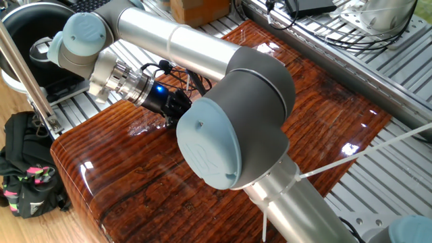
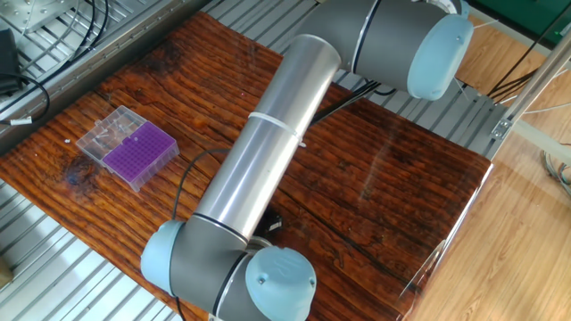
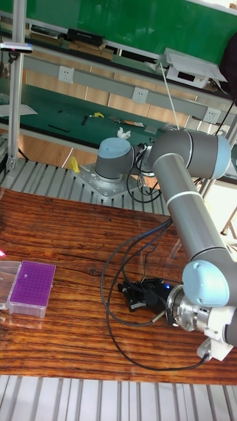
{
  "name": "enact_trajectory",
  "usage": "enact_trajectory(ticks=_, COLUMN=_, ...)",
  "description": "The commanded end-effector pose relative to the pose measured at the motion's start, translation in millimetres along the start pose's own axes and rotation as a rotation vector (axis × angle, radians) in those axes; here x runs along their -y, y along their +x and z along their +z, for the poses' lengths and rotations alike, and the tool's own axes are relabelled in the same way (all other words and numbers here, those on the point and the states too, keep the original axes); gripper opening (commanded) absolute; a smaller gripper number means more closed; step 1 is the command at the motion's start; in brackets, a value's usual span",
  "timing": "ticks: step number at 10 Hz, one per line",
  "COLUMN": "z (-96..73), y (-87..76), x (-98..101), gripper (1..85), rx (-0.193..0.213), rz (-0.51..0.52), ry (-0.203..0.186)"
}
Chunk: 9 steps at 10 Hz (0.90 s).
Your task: Insert a small pipette tip into the holder for small pipette tips
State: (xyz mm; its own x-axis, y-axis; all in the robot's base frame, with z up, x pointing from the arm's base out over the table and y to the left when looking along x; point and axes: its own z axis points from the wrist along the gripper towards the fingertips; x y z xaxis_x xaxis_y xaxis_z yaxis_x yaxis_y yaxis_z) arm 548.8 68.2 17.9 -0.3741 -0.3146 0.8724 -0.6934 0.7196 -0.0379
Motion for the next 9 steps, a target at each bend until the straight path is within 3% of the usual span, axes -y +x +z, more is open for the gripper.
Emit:
enact_trajectory(ticks=1, z=-0.1, y=-1.7, x=-4.6, gripper=23.7, rx=0.007, rz=-0.015, ry=-0.019)
enact_trajectory(ticks=9, z=3.1, y=-6.3, x=-6.6, gripper=22.0, rx=0.020, rz=-0.015, ry=-0.022)
